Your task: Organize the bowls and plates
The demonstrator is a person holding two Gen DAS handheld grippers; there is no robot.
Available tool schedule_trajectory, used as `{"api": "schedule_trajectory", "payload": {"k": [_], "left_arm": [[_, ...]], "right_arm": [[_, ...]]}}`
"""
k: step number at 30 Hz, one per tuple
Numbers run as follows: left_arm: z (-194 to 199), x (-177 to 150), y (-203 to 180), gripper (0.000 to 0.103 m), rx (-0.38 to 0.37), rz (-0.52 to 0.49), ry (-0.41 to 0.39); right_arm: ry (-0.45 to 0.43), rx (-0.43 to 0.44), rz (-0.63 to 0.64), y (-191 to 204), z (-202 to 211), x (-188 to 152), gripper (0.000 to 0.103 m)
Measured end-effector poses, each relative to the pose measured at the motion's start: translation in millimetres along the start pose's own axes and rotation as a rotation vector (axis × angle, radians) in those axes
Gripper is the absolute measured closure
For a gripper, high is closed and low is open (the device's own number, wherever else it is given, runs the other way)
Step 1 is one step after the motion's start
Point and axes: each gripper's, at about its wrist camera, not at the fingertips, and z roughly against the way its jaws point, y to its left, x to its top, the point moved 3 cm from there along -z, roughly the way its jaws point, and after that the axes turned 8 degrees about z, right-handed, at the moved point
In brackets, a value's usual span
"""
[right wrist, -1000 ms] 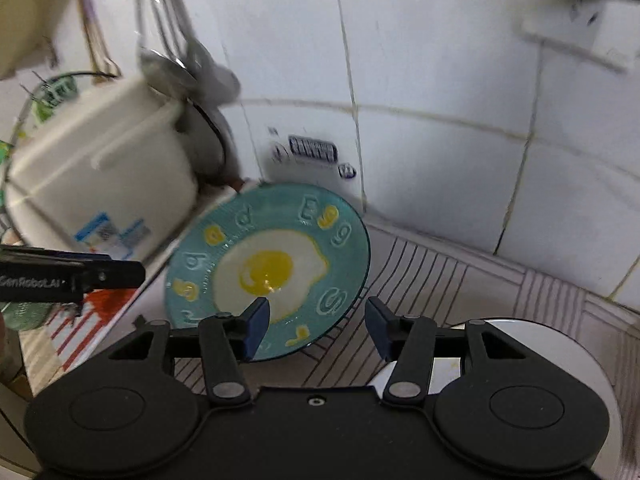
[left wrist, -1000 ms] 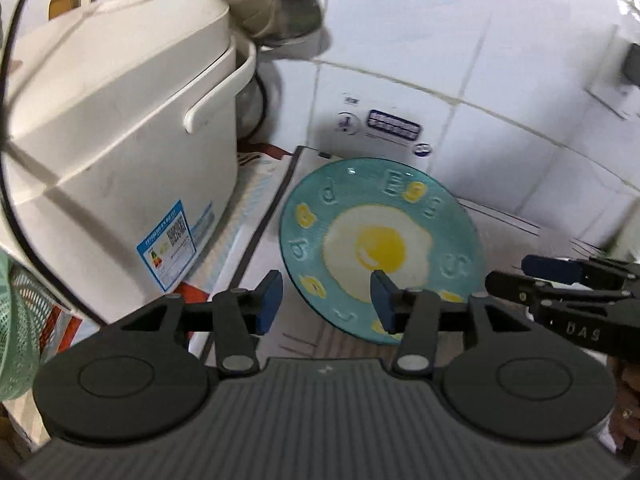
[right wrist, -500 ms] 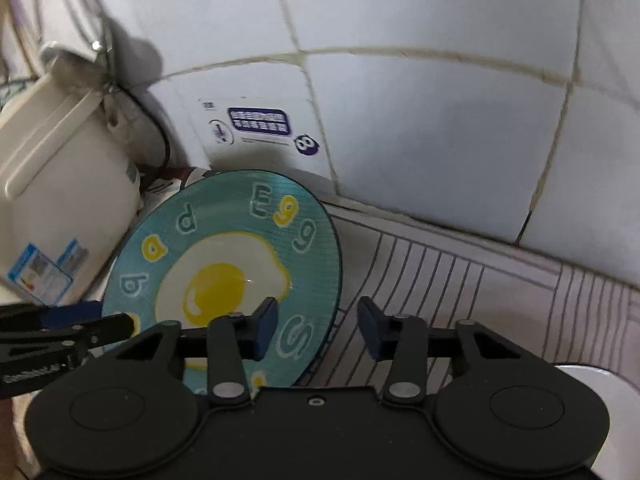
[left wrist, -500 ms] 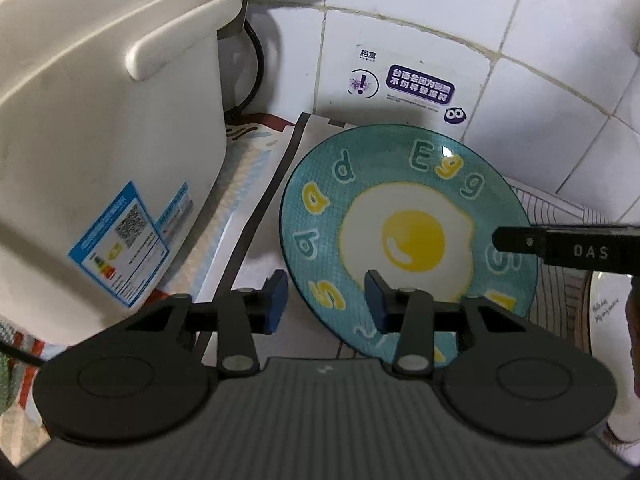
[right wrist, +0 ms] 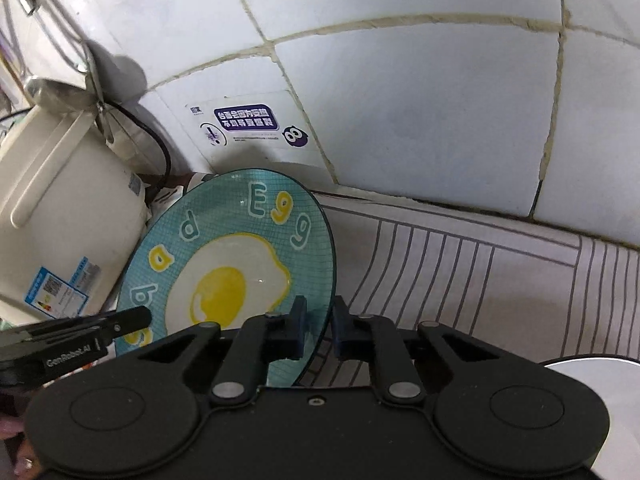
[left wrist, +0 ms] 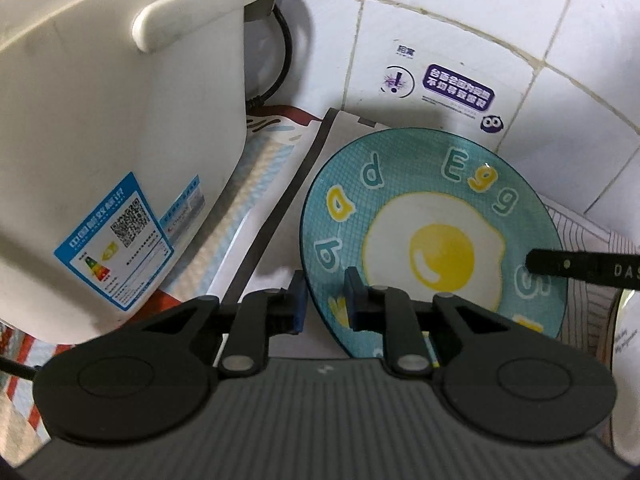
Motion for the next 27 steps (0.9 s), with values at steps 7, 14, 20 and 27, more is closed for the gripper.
{"api": "schedule_trajectory", "payload": {"k": [7, 14, 20, 27], "left_arm": [[-7.3, -0.1, -2.5, 0.078, 0.011, -0.005, -0.031], [12.1, -1.1, -4.0, 0.081, 0.053, -0.024, -0.035], [39.1, -9.7, 0.8, 0.081, 0.027, -0.029, -0.015], [79.0, -20.3, -1.9, 0.081, -0.013, -0.048, -0.015]], "right_arm": [[-0.022, 0.044, -0.071, -6.2, -6.1, -2.4, 0.085], [-0.025, 0.099, -0.105, -7.2, 8.6, -3.9, 0.089], [-0.043, 0.131, -0.112, -2.7, 37.0, -12.7, 0.088], [-0.081, 0.147, -0.103, 4.9, 81.0, -32.3, 0.087]]}}
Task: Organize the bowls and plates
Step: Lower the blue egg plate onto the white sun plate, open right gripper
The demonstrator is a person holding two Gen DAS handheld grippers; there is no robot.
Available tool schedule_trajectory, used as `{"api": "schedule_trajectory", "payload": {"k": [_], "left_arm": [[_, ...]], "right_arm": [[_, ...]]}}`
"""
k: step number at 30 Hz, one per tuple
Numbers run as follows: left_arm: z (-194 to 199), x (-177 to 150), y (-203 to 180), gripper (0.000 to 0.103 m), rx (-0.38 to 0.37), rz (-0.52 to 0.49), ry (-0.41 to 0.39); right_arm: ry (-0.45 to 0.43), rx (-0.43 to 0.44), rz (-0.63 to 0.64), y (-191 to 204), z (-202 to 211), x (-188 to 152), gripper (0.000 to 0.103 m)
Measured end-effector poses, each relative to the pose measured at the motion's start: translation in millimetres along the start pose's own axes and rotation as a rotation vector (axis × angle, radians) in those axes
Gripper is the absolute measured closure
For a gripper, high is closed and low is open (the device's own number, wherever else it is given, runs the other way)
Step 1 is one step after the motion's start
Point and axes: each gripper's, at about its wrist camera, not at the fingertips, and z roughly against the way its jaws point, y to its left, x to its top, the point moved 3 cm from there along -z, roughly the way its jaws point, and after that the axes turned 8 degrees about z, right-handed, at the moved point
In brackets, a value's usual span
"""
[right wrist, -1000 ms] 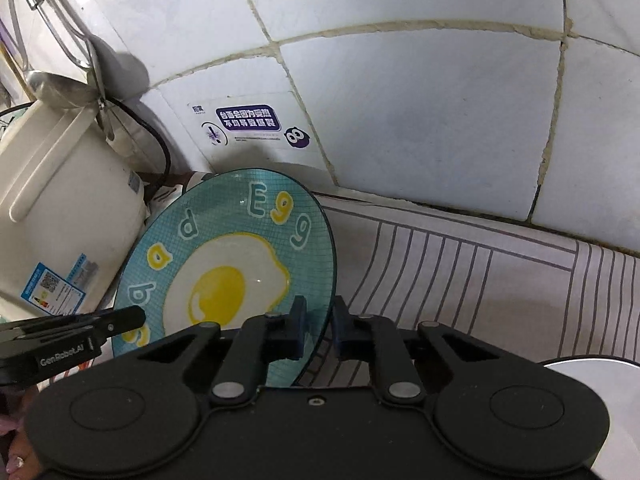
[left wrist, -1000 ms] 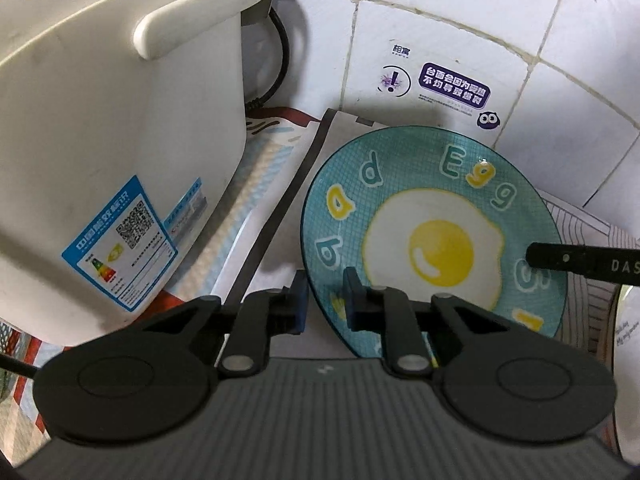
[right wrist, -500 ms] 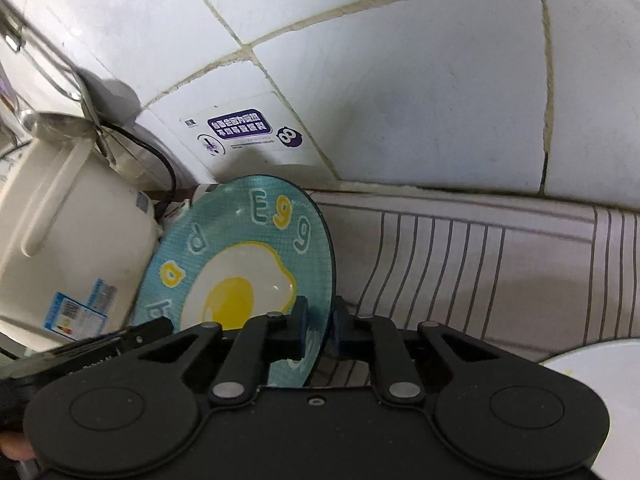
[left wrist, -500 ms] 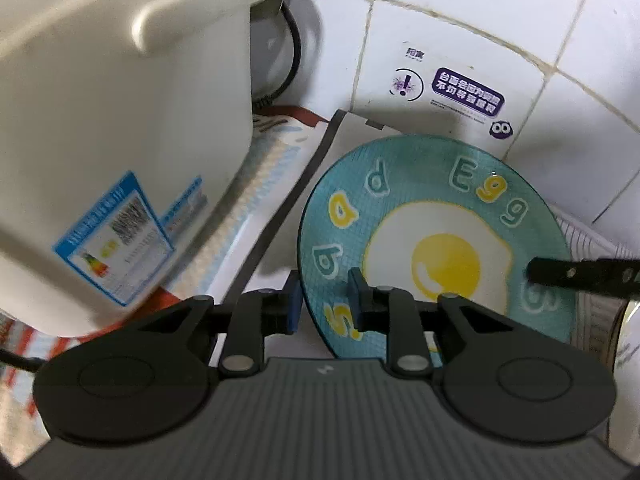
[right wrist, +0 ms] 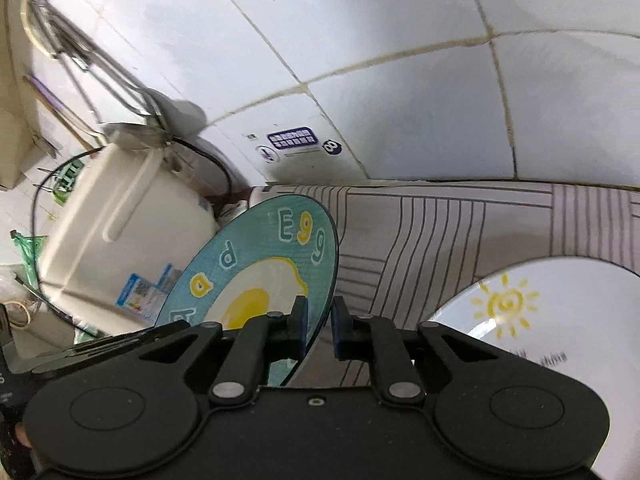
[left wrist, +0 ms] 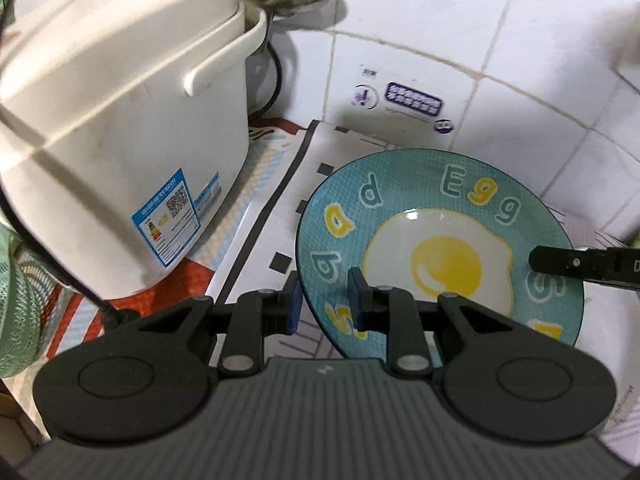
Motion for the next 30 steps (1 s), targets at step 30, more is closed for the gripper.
{"api": "schedule_trajectory", "payload": {"k": [30], "left_arm": [[75.0, -39.0, -97.8, 0.081, -0.206, -0.214, 0.027]], "right_arm": [[-0.140, -0.085, -0.117, -37.4, 163.4, -74.6, 0.084]]}}
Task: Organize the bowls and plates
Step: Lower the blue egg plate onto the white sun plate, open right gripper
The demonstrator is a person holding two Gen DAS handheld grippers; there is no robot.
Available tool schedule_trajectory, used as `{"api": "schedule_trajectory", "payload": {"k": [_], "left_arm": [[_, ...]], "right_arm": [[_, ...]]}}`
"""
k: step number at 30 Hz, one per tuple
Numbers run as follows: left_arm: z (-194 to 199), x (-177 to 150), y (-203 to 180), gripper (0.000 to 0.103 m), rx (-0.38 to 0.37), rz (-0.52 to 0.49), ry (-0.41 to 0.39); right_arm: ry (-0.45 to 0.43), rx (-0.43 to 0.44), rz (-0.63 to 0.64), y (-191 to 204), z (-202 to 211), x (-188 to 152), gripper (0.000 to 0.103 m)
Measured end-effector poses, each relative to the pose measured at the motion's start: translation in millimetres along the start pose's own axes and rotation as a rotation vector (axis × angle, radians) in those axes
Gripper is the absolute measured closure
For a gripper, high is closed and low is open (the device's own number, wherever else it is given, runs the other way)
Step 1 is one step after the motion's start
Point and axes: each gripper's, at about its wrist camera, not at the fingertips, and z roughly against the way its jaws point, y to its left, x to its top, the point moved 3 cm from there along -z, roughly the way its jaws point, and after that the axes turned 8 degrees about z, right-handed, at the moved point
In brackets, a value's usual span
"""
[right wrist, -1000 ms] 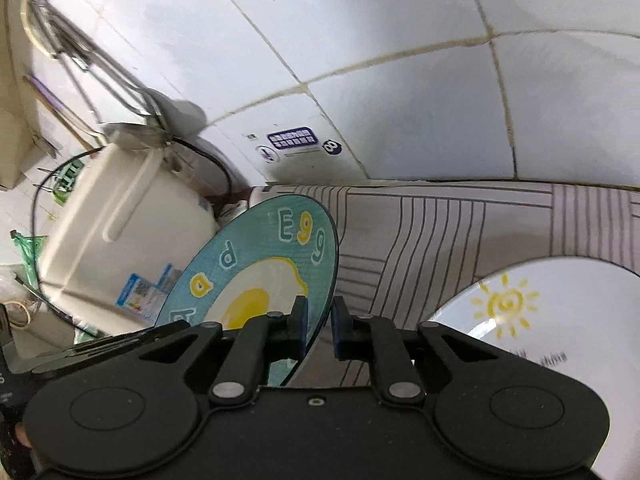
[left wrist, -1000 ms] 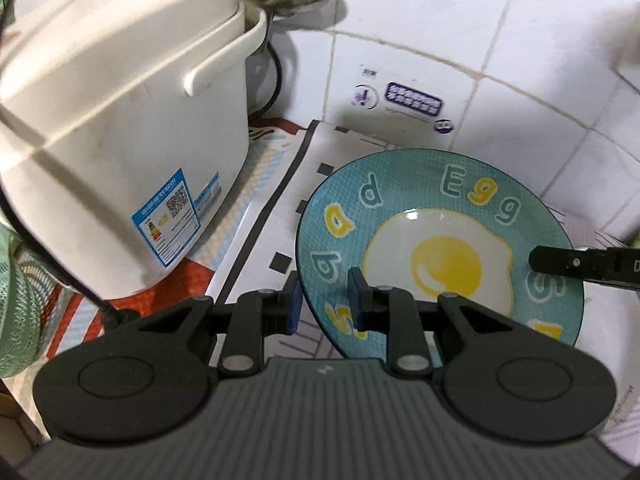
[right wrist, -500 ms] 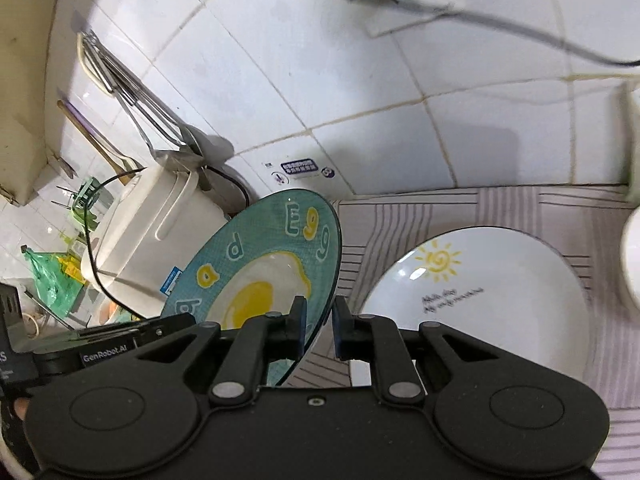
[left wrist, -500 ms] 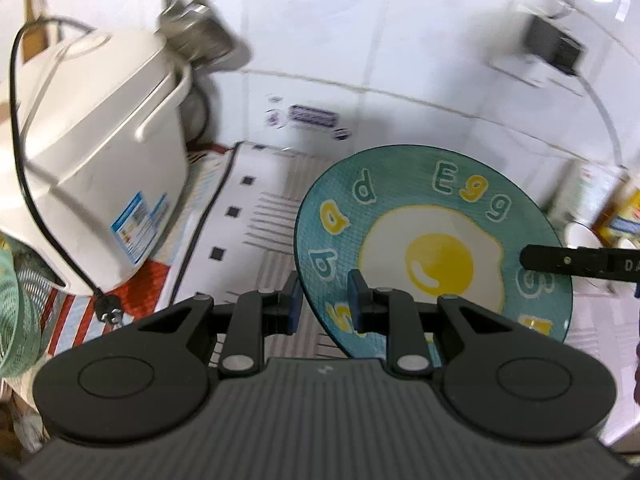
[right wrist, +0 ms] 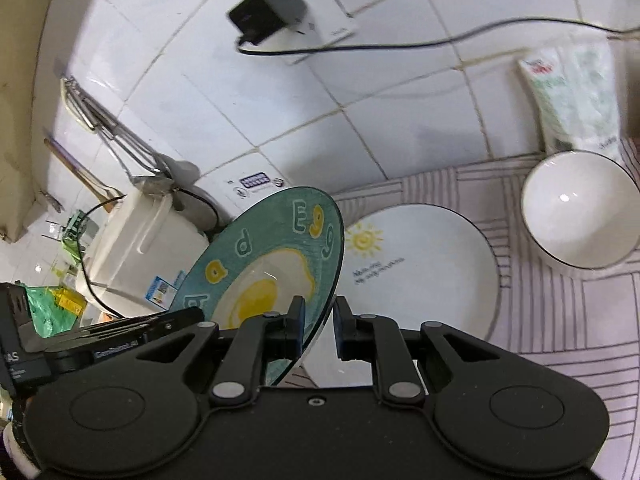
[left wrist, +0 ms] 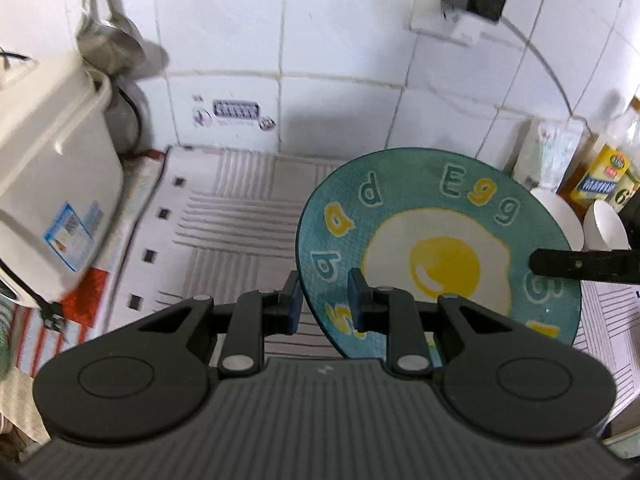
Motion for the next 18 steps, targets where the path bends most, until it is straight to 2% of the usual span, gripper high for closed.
{"api": "schedule_trajectory", "payload": {"k": [5, 18], "left_arm": [[-24.9, -7.5, -10.3, 0.081, -0.019, 0.018, 0.056], [-58.0, -9.6, -37.7, 0.081, -0.020, -0.009, 0.100]], "right_arm": [[0.012, -0.017, -0.042, -23.7, -1.6, -8.5, 0.084], [0.009, -0.032, -0.113, -63.4, -3.8, -19.2, 0.084]]}}
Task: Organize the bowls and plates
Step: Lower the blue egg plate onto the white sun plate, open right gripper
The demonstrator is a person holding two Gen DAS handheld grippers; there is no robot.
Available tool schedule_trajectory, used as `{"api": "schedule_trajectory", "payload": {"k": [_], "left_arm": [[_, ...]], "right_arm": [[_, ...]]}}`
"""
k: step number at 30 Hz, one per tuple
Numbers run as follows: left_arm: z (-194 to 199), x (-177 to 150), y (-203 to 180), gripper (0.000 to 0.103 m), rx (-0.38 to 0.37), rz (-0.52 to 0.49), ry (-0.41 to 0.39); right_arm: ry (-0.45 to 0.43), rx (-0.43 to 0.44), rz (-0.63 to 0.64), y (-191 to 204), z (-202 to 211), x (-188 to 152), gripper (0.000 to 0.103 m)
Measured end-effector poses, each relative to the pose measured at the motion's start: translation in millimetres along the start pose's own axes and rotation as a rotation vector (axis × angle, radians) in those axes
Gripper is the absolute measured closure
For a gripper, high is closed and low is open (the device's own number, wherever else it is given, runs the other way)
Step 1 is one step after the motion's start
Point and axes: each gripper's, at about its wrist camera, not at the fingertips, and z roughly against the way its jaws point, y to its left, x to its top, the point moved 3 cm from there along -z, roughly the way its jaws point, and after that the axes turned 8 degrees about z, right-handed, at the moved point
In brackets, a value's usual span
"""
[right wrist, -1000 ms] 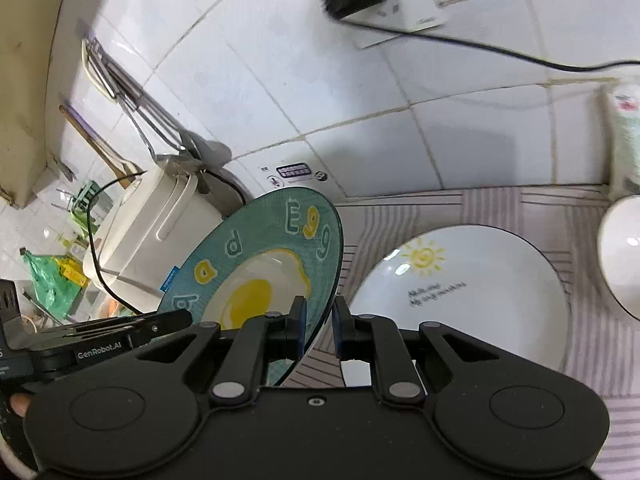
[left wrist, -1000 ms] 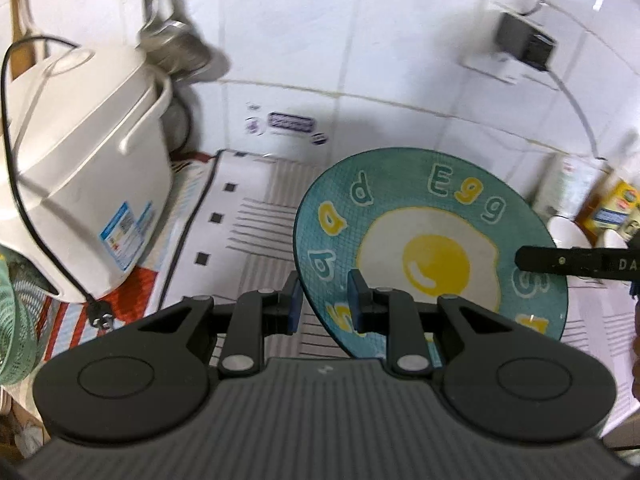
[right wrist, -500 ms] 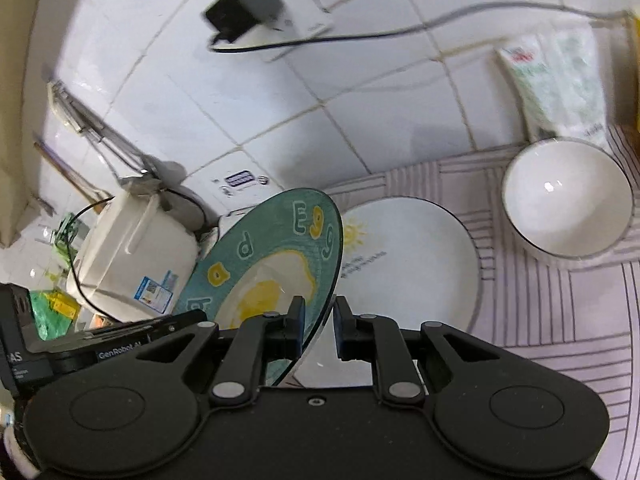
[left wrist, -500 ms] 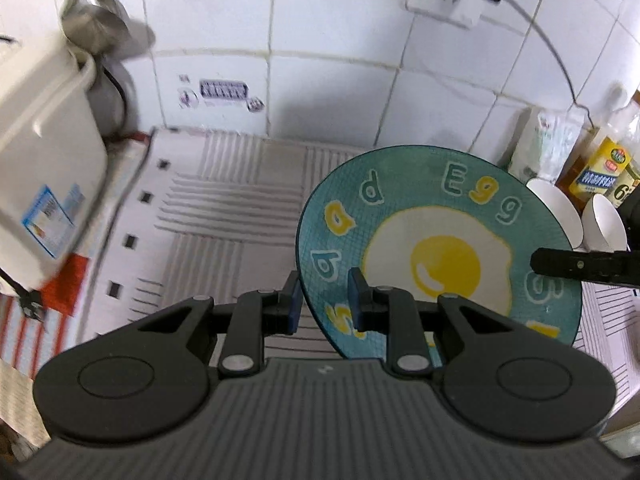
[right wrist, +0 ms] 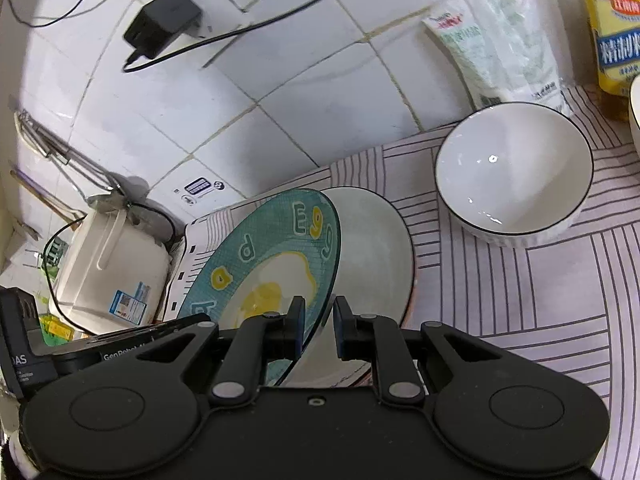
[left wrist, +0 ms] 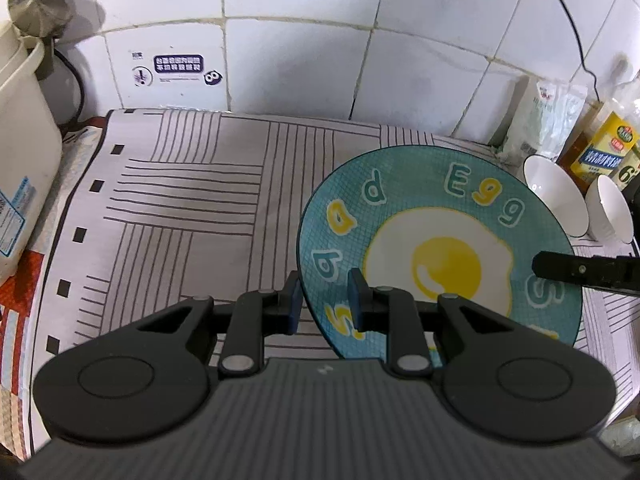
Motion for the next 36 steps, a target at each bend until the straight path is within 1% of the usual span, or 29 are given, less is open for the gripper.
{"api": "schedule_trajectory", "payload": {"k": [5, 11, 14, 19, 21, 23, 25, 27, 31, 33, 36], "left_arm": [[-12.3, 2.2, -1.4, 0.081, 0.011, -0.005, 0.020], [-23.2, -0.9, -0.9, 0.082, 0.033, -0.005, 0.053], [-23.3, -3.1, -5.3, 0.081, 0.038, -0.039, 0.047], [-28.0, -0.8, -8.7, 0.082, 0.044, -0.046, 0.057], [-28.4, -2.4, -11.4, 0.082, 0.064, -0.062, 0.055], [-28.3, -4.6, -14.1, 0.082, 0.082, -0.086, 0.044], [-28.4, -6.0, -16.2, 0.082, 0.093, -0.097, 0.042], [-29.4, -5.3, -16.4, 0.082, 0.096, -0.101, 0.045], [-32.6, -3.9, -16.6, 0.082, 0.089, -0.097, 0.064], [-33.4, -3.6, -17.3, 0.082, 0.092, -0.099, 0.067], [-35.0, -2.4, -16.6, 0.082, 0.089, -0.088, 0.077]], "right_arm": [[-0.003, 0.008, -0.053, -12.9, -8.1, -4.4, 0.084], [0.016, 0.006, -0.074, -17.8, -17.8, -9.1, 0.084], [0.016, -0.002, -0.086, -20.3, -16.3, -10.4, 0.084], [0.025, -0.069, -0.031, -15.4, -16.2, -11.6, 0.085], [0.052, -0.148, 0.033, -2.7, -19.3, -12.2, 0.085], [0.058, -0.256, 0.164, 18.8, -24.5, -12.2, 0.082], [0.060, -0.344, 0.261, 35.0, -29.7, -12.2, 0.079], [0.061, -0.367, 0.271, 36.0, -30.6, -9.0, 0.079], [0.053, -0.375, 0.265, 30.6, -33.0, -6.4, 0.079], [0.051, -0.387, 0.284, 33.0, -34.8, -5.9, 0.078], [0.038, -0.415, 0.341, 38.8, -36.3, -9.4, 0.074]]}}
